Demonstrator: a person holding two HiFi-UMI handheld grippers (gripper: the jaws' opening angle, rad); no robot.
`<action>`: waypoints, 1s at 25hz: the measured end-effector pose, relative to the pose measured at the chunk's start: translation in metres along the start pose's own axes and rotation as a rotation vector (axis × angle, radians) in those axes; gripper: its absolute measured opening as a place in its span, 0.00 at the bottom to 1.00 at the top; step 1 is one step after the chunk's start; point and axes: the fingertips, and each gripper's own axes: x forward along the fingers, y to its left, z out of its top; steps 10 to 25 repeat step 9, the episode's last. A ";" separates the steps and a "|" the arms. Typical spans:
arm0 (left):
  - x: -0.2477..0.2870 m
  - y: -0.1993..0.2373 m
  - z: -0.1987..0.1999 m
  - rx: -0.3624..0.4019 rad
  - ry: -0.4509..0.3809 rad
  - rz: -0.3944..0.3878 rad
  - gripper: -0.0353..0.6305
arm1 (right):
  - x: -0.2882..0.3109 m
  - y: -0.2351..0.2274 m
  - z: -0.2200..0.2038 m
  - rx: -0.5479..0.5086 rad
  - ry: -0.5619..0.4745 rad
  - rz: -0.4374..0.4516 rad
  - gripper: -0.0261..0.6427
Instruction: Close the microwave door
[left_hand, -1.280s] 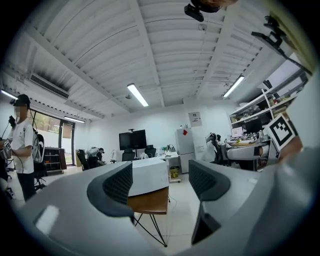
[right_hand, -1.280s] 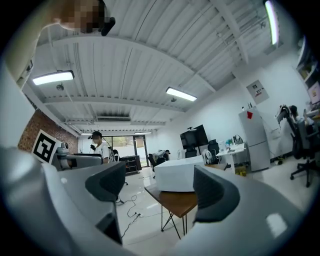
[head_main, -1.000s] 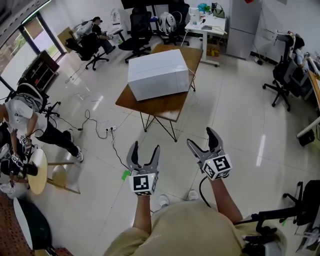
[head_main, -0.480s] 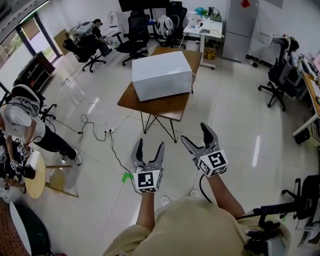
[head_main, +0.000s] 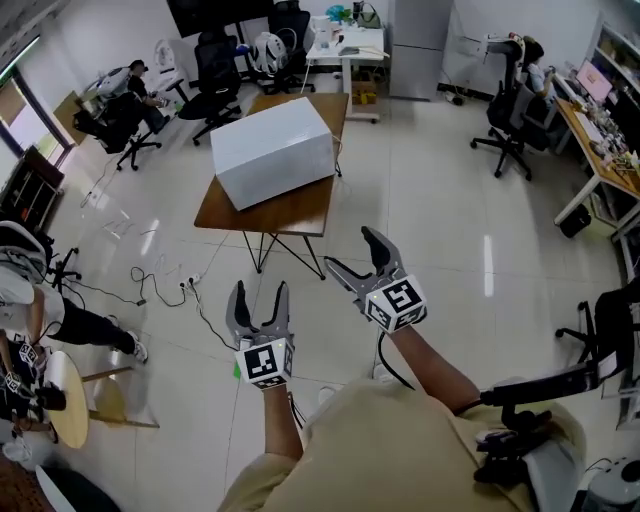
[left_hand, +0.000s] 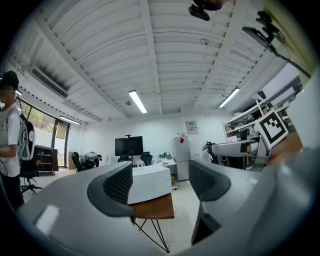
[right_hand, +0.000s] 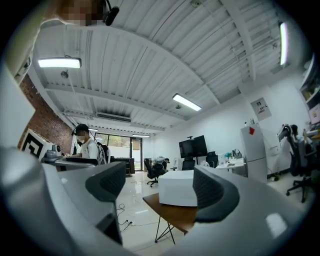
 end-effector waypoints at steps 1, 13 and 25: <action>0.004 0.003 0.001 -0.005 0.000 -0.002 0.57 | 0.006 0.000 0.003 -0.006 0.000 0.002 0.65; 0.022 0.003 0.010 -0.023 -0.011 -0.013 0.57 | 0.016 0.002 0.006 -0.028 0.010 0.030 0.65; 0.022 0.003 0.010 -0.023 -0.011 -0.013 0.57 | 0.016 0.002 0.006 -0.028 0.010 0.030 0.65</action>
